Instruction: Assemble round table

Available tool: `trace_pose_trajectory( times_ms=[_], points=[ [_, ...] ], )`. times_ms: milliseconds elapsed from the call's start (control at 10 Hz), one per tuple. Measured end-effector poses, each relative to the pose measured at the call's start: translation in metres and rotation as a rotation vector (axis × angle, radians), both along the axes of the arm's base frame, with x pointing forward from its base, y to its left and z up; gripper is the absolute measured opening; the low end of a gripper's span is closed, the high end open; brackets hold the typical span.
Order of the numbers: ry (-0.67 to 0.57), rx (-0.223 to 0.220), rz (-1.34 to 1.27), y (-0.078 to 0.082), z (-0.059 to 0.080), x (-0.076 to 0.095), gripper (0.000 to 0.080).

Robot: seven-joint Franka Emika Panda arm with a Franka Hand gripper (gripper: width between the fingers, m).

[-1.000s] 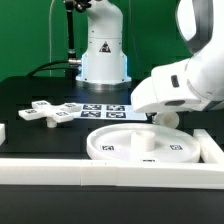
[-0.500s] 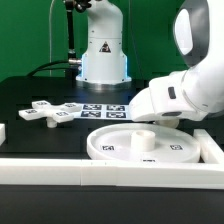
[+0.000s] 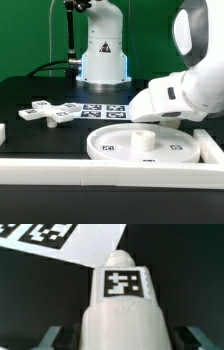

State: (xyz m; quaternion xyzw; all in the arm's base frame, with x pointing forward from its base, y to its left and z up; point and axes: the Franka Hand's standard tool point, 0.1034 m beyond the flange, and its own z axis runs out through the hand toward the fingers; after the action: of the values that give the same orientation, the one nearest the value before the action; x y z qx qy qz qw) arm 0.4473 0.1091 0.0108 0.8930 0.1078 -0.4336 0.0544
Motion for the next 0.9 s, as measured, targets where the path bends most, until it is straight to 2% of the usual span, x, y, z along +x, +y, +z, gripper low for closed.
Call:
trace_pose_trajectory(
  times_ms=[200,500,600,900],
  points=[
    [-0.018,0.025,0.022,0.002,0.015,0.008,0.0407],
    [-0.009,0.081,0.057,-0.006,0.059,0.026,0.0409],
    [-0.033,0.093,0.061,-0.007,0.067,0.033,0.0409],
    [-0.069,0.102,0.063,-0.006,0.061,0.036,0.0409]
  ],
)
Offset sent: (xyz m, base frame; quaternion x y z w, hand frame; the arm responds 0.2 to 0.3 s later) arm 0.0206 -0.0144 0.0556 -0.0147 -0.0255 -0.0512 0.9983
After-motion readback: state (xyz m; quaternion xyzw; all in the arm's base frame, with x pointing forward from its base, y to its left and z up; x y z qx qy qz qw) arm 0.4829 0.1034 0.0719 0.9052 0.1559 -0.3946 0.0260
